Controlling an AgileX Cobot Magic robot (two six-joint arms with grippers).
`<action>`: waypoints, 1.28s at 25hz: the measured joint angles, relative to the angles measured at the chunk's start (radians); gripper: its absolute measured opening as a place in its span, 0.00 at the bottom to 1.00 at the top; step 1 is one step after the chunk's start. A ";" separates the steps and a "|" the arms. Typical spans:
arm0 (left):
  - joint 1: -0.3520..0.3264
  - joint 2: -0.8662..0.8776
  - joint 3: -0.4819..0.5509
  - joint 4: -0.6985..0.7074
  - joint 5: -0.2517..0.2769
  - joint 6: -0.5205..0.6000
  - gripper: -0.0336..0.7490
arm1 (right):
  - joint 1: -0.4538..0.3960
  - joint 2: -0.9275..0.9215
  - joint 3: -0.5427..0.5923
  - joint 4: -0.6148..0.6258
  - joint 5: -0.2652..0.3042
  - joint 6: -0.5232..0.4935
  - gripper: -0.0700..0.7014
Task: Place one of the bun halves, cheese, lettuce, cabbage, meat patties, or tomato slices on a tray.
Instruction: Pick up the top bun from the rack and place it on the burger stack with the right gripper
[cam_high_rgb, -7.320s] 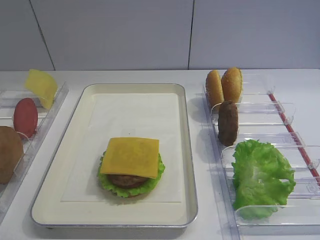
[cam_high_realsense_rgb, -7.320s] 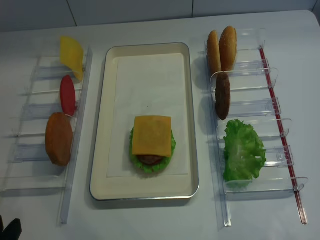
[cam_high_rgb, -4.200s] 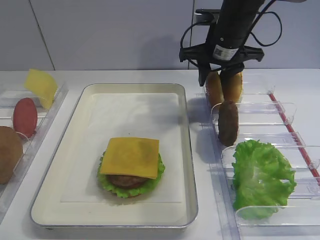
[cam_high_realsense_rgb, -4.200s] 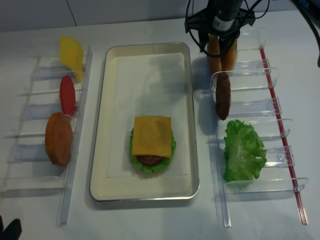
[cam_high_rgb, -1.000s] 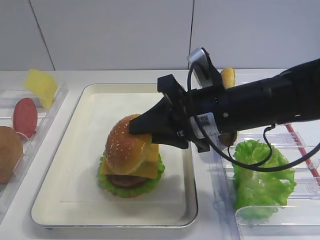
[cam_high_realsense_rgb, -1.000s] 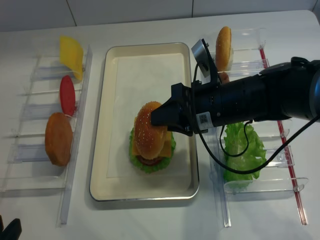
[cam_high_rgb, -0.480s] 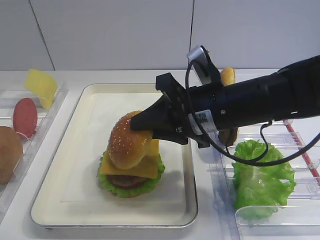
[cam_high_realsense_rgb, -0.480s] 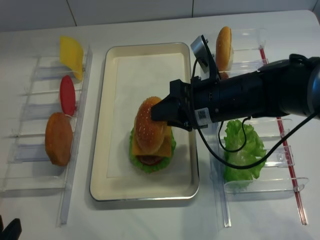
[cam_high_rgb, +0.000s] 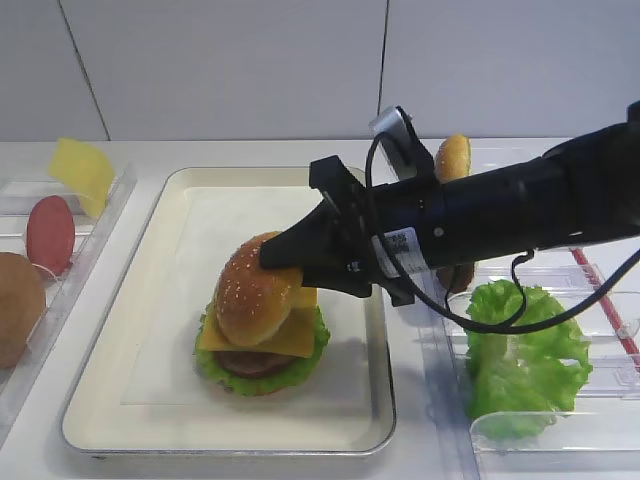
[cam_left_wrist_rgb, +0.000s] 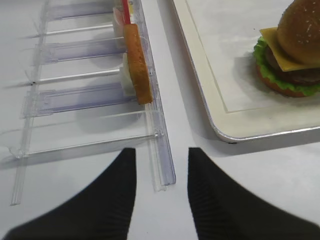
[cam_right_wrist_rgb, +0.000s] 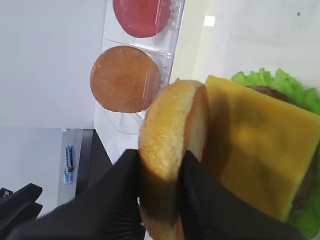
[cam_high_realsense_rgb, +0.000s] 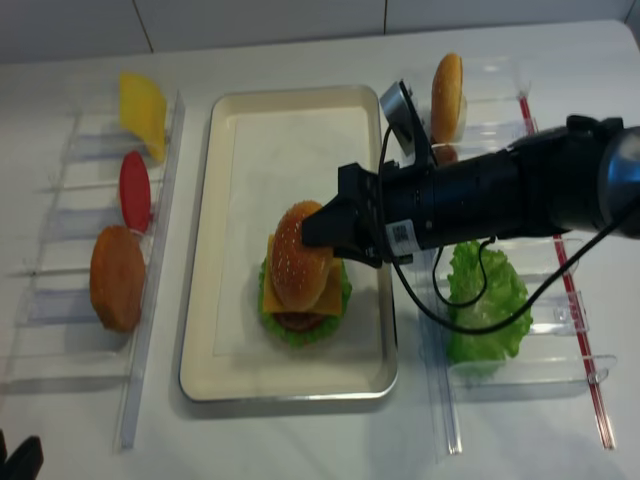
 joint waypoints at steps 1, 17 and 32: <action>0.000 0.000 0.000 0.000 0.000 0.000 0.36 | 0.000 0.000 0.000 0.000 0.000 0.000 0.40; 0.000 0.000 0.000 0.000 0.000 0.000 0.36 | 0.000 0.000 -0.004 -0.021 -0.036 0.017 0.40; 0.000 0.000 0.000 0.000 0.000 0.000 0.36 | -0.019 0.000 -0.004 -0.107 -0.086 0.038 0.60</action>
